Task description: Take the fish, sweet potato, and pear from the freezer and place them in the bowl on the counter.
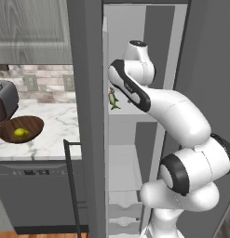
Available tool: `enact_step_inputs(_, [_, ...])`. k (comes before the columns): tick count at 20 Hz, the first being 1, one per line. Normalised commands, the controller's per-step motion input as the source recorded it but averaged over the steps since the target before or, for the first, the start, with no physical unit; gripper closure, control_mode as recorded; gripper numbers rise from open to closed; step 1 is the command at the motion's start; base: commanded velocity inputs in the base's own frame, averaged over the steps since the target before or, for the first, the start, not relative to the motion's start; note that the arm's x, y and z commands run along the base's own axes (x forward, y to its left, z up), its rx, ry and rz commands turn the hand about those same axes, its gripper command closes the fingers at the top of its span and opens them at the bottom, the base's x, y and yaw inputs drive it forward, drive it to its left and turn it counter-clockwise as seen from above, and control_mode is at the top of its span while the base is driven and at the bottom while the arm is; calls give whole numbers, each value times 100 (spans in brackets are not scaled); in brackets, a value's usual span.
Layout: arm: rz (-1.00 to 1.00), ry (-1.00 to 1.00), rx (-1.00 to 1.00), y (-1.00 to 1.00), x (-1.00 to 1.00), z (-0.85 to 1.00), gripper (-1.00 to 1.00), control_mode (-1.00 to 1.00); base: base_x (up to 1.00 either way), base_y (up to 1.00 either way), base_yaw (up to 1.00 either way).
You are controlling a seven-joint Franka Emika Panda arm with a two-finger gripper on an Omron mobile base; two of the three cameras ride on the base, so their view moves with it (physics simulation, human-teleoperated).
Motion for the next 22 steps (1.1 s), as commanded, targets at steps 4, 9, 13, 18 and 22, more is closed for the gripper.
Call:
enact_step_inputs(4, [0,3,0,3,24,-13,-100,-100,0,0,0])
enact_step_inputs(9, [0,0,0,3,21,-17,-100,-100,0,0,0])
enact_step_inputs(13, [0,0,5,6,8,-26,-100,-100,0,0,0])
enact_step_inputs(18, [0,0,8,8,13,-22,-100,-100,0,0,0])
enact_step_inputs(22, [0,0,2,14,25,-3,-100,-100,0,0,0])
